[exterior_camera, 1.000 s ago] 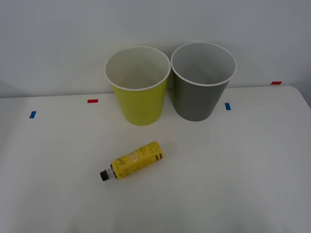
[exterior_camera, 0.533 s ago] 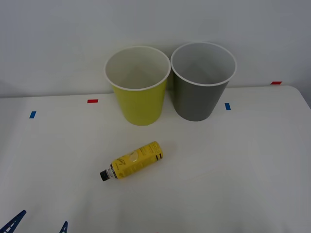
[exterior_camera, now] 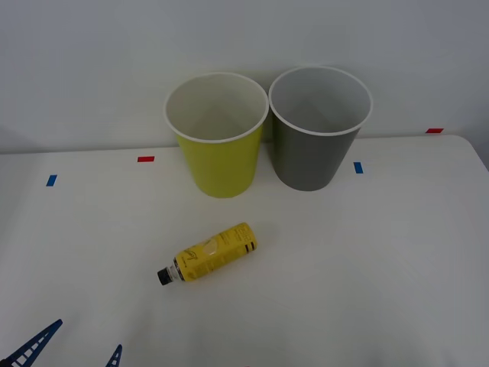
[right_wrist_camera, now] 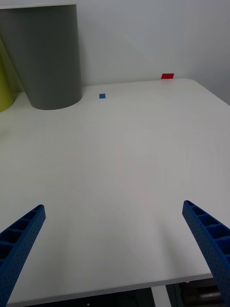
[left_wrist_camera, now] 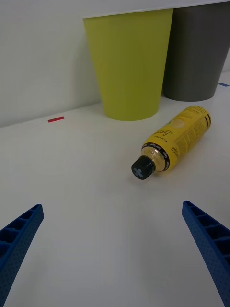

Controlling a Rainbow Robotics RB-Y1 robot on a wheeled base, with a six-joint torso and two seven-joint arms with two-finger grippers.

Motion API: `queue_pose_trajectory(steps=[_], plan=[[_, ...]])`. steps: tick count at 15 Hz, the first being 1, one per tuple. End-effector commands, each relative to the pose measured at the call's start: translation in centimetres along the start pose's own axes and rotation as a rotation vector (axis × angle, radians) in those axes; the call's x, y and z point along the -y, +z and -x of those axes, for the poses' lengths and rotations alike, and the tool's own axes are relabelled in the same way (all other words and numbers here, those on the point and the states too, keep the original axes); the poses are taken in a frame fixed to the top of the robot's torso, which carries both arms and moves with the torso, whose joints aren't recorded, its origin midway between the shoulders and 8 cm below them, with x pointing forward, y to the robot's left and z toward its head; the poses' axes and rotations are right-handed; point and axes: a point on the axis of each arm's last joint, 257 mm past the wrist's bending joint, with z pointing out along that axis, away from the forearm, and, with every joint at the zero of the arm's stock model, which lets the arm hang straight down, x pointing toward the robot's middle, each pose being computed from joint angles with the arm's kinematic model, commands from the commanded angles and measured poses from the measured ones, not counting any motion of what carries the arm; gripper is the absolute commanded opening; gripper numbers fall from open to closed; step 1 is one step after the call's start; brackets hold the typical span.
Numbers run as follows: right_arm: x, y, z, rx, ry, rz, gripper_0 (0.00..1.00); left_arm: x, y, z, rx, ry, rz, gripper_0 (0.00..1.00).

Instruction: Put cans in the gray bin and PET bottles in the light green bin.

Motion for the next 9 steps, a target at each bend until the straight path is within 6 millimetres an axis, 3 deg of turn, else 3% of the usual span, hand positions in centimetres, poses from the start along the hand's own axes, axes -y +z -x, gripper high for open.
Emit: queue_pose_trajectory(steps=[1, 9], plan=[[0.0, 0.0, 0.0, 0.000, 0.000, 0.000, 1.00, -0.2, 1.3, 0.7, -0.030, 0.040, -0.023, 1.00], [0.0, 0.0, 0.0, 0.000, 0.000, 0.000, 1.00, 0.1, 7.5, 2.0, -0.088, 0.090, -0.080, 1.00]])
